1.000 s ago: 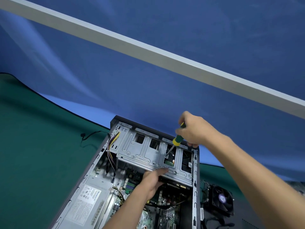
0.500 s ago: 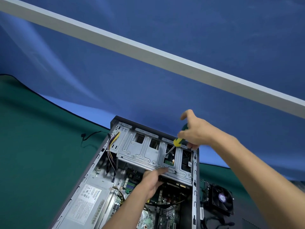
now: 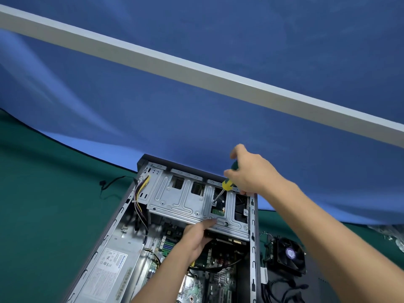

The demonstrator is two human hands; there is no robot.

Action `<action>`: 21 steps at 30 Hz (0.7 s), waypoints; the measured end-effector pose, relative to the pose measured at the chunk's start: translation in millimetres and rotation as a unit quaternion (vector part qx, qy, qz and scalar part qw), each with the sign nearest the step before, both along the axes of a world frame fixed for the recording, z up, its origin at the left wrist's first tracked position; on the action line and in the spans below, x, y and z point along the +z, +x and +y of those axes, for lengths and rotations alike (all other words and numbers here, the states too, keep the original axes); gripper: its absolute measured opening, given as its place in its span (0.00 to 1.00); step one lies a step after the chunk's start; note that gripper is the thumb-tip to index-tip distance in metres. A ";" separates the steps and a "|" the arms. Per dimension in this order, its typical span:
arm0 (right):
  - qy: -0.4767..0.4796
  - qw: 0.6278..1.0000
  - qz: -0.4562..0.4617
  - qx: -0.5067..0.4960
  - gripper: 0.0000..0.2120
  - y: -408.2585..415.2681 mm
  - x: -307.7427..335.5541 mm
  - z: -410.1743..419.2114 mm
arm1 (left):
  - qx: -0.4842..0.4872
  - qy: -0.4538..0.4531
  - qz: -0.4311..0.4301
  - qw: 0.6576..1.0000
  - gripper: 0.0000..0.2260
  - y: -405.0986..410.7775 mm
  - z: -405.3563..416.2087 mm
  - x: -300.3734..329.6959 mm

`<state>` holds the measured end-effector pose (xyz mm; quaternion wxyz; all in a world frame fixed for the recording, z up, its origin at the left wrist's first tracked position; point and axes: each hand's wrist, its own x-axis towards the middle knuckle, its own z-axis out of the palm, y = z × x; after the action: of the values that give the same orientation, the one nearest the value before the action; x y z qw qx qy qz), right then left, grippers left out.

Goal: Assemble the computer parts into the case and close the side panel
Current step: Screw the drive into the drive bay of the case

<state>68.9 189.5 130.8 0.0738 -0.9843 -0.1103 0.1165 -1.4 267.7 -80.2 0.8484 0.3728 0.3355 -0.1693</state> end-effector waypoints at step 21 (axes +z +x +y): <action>-0.069 0.993 0.096 0.022 0.18 -38.5 -33.4 -96.9 | 0.093 0.115 0.070 0.987 0.32 -11.5 -26.6 17.1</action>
<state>30.4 92.5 97.4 0.0139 -0.9687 -0.1157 0.2190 -12.9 241.1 -63.1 0.7862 0.4224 0.4446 -0.0760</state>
